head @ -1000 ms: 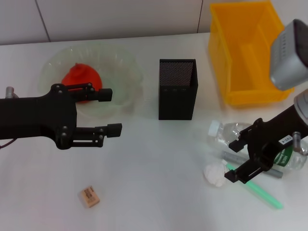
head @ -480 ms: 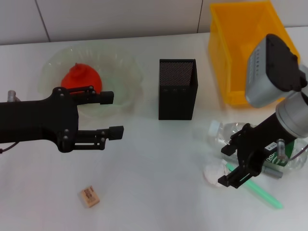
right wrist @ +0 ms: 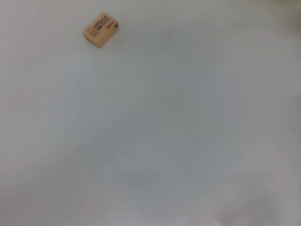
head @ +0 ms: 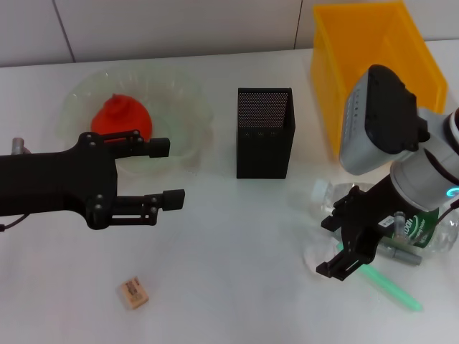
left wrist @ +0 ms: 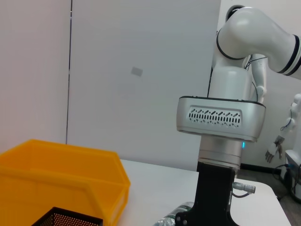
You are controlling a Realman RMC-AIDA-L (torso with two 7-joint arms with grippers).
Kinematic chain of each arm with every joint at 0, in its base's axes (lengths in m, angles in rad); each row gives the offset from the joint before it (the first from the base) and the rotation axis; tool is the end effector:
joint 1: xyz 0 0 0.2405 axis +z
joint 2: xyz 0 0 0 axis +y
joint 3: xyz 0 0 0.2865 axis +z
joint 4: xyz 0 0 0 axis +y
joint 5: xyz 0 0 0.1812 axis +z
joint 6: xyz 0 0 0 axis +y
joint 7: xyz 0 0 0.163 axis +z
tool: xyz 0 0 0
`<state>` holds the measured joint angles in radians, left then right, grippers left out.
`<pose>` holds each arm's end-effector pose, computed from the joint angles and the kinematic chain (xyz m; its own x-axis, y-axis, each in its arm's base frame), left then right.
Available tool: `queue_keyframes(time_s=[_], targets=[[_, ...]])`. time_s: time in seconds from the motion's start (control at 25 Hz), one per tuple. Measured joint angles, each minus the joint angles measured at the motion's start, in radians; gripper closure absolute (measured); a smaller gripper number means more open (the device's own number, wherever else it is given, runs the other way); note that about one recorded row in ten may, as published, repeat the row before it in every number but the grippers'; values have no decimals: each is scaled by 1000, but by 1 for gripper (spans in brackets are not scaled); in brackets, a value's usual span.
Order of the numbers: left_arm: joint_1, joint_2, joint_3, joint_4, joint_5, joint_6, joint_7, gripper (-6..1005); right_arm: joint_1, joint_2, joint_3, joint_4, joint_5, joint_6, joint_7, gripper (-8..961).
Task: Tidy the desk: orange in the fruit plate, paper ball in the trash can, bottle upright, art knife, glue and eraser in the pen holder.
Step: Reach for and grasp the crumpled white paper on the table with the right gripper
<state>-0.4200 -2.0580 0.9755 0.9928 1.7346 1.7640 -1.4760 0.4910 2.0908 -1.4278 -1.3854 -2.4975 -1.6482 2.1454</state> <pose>-0.2120 0.2925 -0.0025 0.8359 0.1329 0.5325 0.1863 -0.9813 -0.0475 0.2346 0.3003 -0.0471 0.8766 -0.3389 0.3415 -0.2964 -0.9395 -0.1716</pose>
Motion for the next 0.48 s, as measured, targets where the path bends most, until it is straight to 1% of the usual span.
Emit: queue_keyframes(time_s=[0.12, 0.48], targets=[[0, -1, 0, 5, 1, 0, 0, 208, 0, 1, -37, 16, -9, 32, 10, 213], [-1, -1, 0, 6, 2, -5, 0, 208, 1, 2, -54, 24, -10, 50, 31, 239]])
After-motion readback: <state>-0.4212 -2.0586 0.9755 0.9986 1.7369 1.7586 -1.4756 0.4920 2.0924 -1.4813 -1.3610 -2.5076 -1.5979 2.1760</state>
